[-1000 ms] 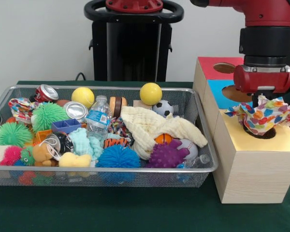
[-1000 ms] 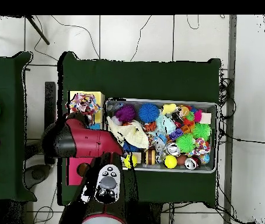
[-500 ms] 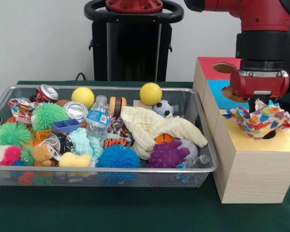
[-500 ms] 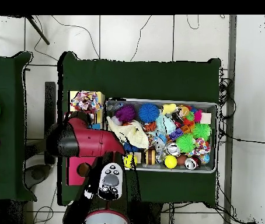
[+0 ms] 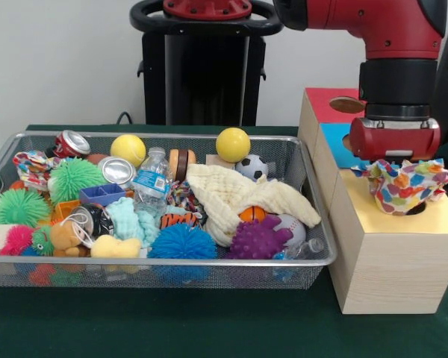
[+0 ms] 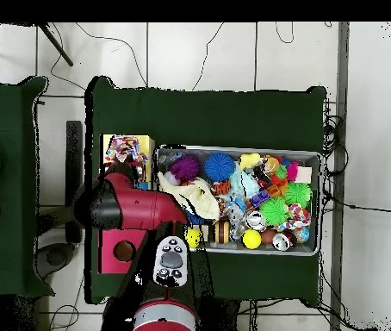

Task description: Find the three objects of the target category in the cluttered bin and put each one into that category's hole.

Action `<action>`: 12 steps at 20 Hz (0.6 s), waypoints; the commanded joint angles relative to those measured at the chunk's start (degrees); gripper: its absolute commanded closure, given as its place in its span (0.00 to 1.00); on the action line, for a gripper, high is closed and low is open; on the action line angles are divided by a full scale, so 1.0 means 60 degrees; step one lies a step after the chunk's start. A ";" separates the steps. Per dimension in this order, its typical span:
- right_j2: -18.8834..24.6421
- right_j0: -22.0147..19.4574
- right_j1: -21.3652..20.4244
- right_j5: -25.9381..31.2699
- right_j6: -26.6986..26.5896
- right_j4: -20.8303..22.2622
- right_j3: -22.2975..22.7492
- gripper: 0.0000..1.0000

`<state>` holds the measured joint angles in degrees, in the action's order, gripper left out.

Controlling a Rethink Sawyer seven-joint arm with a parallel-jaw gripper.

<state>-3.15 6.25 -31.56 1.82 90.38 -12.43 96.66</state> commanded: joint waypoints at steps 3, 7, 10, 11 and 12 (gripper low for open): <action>0.0852 -0.0432 0.0768 -0.1001 0.1966 0.0431 0.0596 1.00; 0.1066 -0.0555 0.1110 -0.1200 0.2097 0.0373 0.0665 1.00; 0.1427 -0.0786 0.1198 -0.1302 0.2252 0.0327 0.0830 1.00; 0.1492 -0.0825 0.1206 -0.1283 0.2264 0.0302 0.0865 1.00; 0.1528 -0.0844 0.1201 -0.1219 0.2271 0.0248 0.0896 1.00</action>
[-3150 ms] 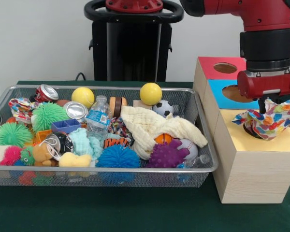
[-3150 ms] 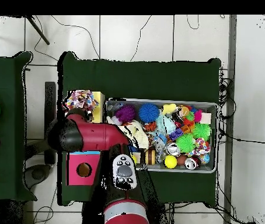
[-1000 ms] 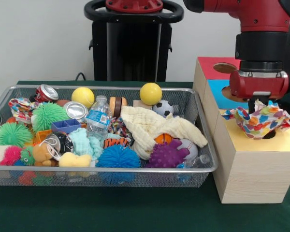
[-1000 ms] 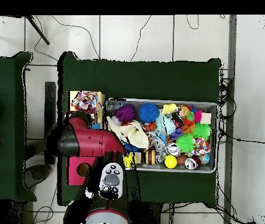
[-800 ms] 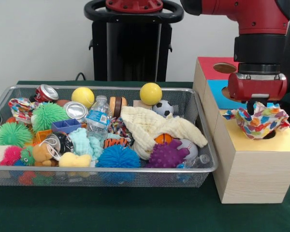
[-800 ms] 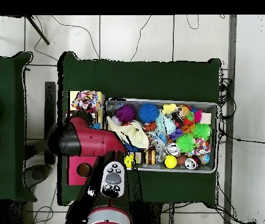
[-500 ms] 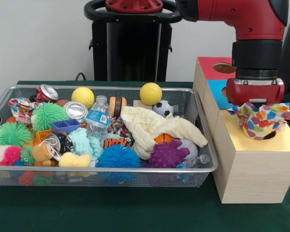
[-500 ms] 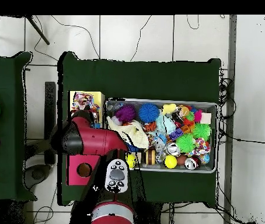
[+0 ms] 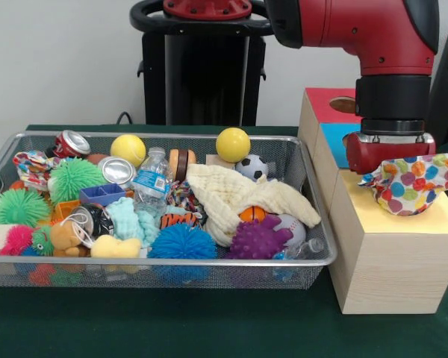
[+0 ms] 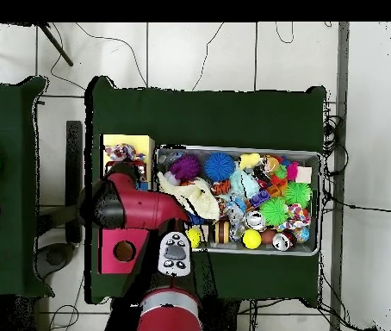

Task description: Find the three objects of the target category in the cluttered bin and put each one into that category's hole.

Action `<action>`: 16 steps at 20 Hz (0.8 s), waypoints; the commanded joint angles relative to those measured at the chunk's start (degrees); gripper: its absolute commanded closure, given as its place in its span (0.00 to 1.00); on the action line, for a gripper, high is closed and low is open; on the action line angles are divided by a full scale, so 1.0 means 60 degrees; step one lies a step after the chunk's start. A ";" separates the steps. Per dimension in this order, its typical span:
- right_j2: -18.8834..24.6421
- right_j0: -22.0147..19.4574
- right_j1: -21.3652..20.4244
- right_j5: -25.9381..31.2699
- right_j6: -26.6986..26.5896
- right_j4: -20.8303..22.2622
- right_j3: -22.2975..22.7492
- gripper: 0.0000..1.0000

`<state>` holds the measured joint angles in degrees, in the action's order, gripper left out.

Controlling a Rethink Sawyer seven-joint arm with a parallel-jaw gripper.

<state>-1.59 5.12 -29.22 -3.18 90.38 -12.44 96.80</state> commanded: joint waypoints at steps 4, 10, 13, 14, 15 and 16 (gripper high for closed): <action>0.1431 -0.0775 0.0807 -0.0170 0.2252 0.0119 0.0967 1.00; 0.1280 -0.0658 0.0796 0.0028 0.2242 -0.0057 0.0970 1.00; 0.1253 -0.0619 0.0847 0.0083 0.2247 -0.0102 0.0967 1.00; 0.1196 -0.0573 0.0843 0.0137 0.2251 -0.0148 0.0954 1.00; 0.1149 -0.0537 0.0849 0.0191 0.2267 -0.0201 0.0951 1.00; 0.1069 -0.0475 0.0845 0.0245 0.2258 -0.0238 0.0928 1.00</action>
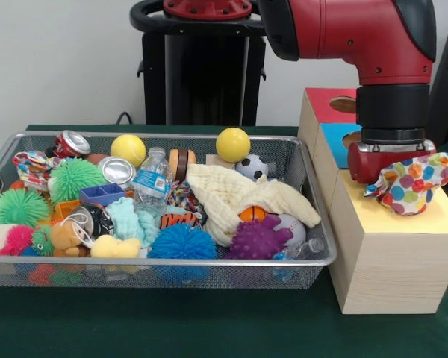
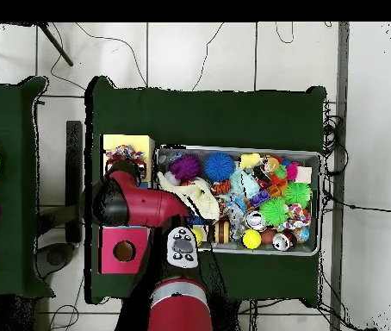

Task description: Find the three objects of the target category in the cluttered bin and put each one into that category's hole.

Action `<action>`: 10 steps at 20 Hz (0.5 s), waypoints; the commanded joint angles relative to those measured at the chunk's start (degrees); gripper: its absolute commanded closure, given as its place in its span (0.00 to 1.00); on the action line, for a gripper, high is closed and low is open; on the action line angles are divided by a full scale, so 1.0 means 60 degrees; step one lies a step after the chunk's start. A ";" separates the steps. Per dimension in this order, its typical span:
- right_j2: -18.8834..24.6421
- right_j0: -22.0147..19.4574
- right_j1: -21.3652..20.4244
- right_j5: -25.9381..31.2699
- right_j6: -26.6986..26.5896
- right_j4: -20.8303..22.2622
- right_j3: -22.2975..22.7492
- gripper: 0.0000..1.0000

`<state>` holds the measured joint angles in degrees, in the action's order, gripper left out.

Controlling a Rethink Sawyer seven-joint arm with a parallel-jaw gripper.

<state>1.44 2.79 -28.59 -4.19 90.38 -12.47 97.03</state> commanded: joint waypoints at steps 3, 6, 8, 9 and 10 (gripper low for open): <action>0.0309 0.0097 0.0747 0.0410 0.2252 -0.0301 0.0849 1.00; 0.0064 0.0285 0.0729 0.0510 0.2203 -0.0394 0.0777 1.00; -0.0013 0.0344 0.0719 0.0553 0.2184 -0.0437 0.0772 1.00; -0.0018 0.0348 0.0728 0.0537 0.2174 -0.0443 0.0771 1.00; -0.0019 0.0347 0.0729 0.0526 0.2170 -0.0450 0.0790 1.00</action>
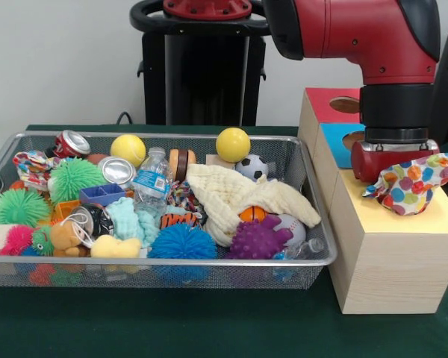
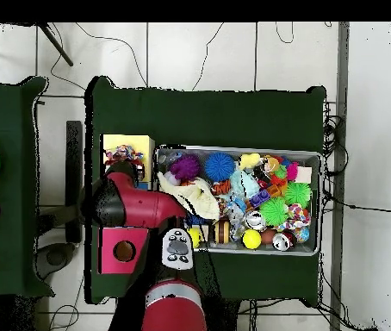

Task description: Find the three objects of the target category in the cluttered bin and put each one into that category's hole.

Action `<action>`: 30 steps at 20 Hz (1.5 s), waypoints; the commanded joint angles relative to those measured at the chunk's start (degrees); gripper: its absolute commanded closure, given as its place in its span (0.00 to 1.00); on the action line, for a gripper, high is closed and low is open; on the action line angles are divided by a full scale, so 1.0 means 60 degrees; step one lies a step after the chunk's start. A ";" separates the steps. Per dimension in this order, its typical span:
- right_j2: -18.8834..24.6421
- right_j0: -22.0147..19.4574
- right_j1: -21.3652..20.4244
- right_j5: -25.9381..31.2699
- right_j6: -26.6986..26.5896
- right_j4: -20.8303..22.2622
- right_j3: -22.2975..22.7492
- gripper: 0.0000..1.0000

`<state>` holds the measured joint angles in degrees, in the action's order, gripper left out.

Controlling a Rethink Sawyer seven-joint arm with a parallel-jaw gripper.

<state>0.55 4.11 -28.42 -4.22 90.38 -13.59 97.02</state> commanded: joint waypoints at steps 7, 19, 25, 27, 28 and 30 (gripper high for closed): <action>-0.0191 0.0375 0.0643 0.1053 0.2080 -0.0582 0.0701 1.00; -0.1315 0.1210 0.0357 0.2321 0.1881 -0.1196 0.0342 1.00; -0.1320 0.1184 0.0336 0.2360 0.1931 -0.1344 0.0443 1.00; -0.1290 0.1176 0.0318 0.2183 0.1937 -0.1339 0.0511 1.00; -0.1315 0.1189 0.0330 0.2224 0.1921 -0.1349 0.0467 1.00; -0.1350 0.1208 0.0355 0.2307 0.1897 -0.1371 0.0384 1.00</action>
<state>-7.95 11.84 -28.39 -1.19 90.38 -20.22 96.51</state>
